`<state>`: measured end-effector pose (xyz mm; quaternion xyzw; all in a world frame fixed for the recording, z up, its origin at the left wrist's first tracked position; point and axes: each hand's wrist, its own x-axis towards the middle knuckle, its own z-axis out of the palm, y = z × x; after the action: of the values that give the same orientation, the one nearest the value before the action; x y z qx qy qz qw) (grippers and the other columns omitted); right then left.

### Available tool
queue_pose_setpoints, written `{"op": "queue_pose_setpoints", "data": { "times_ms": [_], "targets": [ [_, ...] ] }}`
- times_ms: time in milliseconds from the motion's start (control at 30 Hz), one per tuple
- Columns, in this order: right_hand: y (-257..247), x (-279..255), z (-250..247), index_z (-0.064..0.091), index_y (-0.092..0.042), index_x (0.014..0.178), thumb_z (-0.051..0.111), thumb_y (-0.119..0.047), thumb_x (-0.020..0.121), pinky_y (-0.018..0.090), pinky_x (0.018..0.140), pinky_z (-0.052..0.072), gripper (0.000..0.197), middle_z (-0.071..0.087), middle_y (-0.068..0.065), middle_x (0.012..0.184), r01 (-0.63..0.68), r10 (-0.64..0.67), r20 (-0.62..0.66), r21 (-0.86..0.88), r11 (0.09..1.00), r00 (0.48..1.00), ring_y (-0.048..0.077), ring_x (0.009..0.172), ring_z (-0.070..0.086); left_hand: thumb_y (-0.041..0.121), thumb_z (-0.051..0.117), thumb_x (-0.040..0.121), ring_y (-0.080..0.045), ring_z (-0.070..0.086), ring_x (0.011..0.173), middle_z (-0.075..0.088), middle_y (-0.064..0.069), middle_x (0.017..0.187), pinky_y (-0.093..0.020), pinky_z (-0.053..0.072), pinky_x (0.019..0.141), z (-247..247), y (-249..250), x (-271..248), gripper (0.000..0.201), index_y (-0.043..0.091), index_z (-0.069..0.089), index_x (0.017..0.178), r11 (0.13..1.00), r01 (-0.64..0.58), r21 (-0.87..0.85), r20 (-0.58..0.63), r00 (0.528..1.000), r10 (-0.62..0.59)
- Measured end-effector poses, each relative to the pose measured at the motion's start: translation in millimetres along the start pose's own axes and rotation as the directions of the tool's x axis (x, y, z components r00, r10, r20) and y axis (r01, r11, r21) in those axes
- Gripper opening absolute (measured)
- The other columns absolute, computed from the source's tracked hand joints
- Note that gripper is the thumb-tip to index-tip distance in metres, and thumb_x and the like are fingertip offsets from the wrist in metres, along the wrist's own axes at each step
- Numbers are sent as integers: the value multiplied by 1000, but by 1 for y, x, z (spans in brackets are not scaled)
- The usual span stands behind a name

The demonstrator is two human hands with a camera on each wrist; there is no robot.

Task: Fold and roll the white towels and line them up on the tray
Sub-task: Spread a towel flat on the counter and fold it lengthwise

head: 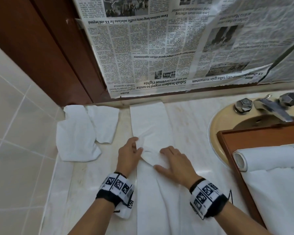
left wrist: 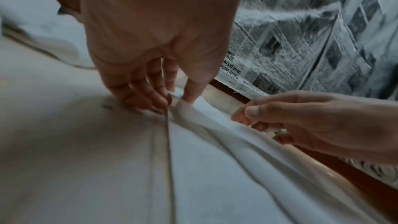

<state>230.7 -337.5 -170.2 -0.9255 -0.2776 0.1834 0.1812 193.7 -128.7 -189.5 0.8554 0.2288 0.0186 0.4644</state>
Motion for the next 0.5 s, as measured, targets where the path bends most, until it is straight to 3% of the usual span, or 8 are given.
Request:
{"op": "queue_pose_setpoints", "data": {
  "times_ms": [133, 233, 333, 500],
  "targets": [
    [-9, -11, -1, 48, -19, 115, 48, -37, 99, 33, 74, 43, 24, 55, -3, 113, -44, 43, -27, -12, 999, 999, 21, 90, 57, 20, 62, 96, -22, 66, 92, 65, -1, 90, -39, 53, 94, 8, -4, 7, 35, 17, 56, 130, 995, 76, -62, -38, 996, -78],
    [-11, -17, -4, 46, -20, 113, 51, -40, 95, 34, 71, 45, 27, 54, -6, 106, -51, 51, 4, 12, 999, 999, 22, 86, 57, 20, 58, 97, -25, 67, 94, 71, -8, 93, -45, 54, 93, 8, -5, 11, 33, 18, 55, 130, 993, 93, -69, -40, 995, -96],
    [-16, -24, -3, 43, -19, 105, 49, -31, 93, 32, 64, 36, 18, 52, -2, 98, -44, 49, 74, -64, 997, 996, 26, 86, 57, 18, 58, 97, -26, 68, 93, 71, -3, 90, -45, 54, 92, 6, -2, 12, 30, 15, 55, 127, 993, 99, -66, -33, 994, -102],
    [-35, -37, -14, 43, -14, 91, 48, -31, 95, 34, 61, 40, 18, 53, 3, 79, -99, 97, 28, 61, 993, 995, 26, 72, 53, 15, 61, 95, -30, 68, 85, 67, -2, 80, -45, 52, 91, 3, 6, 15, 30, 13, 54, 124, 994, 105, -15, 13, 994, -105]
  ]
}}
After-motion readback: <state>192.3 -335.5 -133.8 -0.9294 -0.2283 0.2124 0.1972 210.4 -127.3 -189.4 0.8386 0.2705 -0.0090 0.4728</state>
